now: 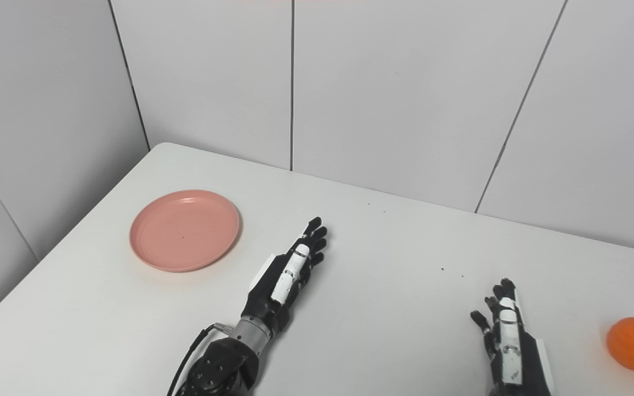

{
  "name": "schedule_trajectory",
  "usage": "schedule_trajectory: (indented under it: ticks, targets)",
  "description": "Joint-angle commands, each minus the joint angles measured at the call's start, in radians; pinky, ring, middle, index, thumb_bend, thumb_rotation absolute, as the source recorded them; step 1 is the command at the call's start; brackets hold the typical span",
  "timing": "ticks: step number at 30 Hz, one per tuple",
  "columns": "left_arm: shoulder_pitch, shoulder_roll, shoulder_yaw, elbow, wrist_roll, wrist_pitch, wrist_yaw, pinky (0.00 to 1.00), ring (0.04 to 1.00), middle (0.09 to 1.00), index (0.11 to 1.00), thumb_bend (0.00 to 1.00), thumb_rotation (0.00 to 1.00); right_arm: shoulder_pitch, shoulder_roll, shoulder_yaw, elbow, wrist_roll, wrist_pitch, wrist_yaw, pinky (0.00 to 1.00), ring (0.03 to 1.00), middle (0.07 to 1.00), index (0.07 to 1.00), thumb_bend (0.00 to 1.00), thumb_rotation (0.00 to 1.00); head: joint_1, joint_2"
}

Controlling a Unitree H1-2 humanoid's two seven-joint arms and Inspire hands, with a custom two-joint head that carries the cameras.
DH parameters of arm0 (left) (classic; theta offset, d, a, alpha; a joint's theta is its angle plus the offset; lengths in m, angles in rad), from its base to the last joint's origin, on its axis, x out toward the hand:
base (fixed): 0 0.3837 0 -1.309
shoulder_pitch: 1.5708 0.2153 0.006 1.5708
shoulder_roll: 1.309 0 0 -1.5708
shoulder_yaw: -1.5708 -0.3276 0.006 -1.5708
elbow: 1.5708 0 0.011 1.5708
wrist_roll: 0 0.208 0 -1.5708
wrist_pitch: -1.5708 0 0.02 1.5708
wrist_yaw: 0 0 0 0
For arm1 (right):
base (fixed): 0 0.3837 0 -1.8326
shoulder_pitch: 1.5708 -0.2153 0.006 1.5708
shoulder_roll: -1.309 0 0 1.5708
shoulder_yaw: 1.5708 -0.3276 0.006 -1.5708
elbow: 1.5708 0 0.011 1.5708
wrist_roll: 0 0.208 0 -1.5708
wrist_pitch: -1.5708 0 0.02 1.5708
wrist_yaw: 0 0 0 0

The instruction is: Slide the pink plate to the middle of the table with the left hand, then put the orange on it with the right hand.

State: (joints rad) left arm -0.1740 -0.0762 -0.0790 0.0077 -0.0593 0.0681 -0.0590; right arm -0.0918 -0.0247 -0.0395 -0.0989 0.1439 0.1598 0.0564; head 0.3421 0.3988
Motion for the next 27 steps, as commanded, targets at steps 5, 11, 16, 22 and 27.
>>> schedule_trajectory:
  ticks: [5,11,16,22,27]
  targets:
    - [-0.074,0.017,0.003,-0.104,0.03,0.049,0.005,1.0,0.999,1.0,1.0,0.42,1.0,-0.019,0.003,-0.004,-0.022,0.004,-0.005,-0.003,1.0,1.0,1.0,1.0,0.14,1.0,0.008,-0.001]
    - [-0.125,0.043,0.019,-0.163,0.017,0.116,-0.004,1.0,0.987,1.0,0.995,0.43,1.0,-0.02,-0.007,-0.003,-0.024,0.009,0.002,0.005,1.0,1.0,1.0,1.0,0.16,1.0,0.017,0.0]
    - [-0.155,0.059,0.037,-0.21,-0.004,0.169,-0.012,1.0,0.986,1.0,0.993,0.46,1.0,-0.021,-0.005,-0.005,-0.022,0.012,-0.001,0.001,1.0,1.0,1.0,1.0,0.14,1.0,0.024,0.0]
    - [-0.186,0.086,0.061,-0.267,-0.003,0.195,0.0,0.99,0.968,0.985,0.975,0.41,1.0,-0.018,-0.007,-0.004,-0.026,0.009,-0.002,0.001,1.0,1.0,1.0,1.0,0.15,1.0,0.035,-0.004]
    - [-0.21,0.124,0.088,-0.302,-0.001,0.219,-0.001,1.0,0.969,0.985,0.975,0.41,1.0,-0.015,-0.01,-0.005,-0.033,0.013,0.0,0.003,1.0,1.0,1.0,1.0,0.15,1.0,0.043,-0.005]
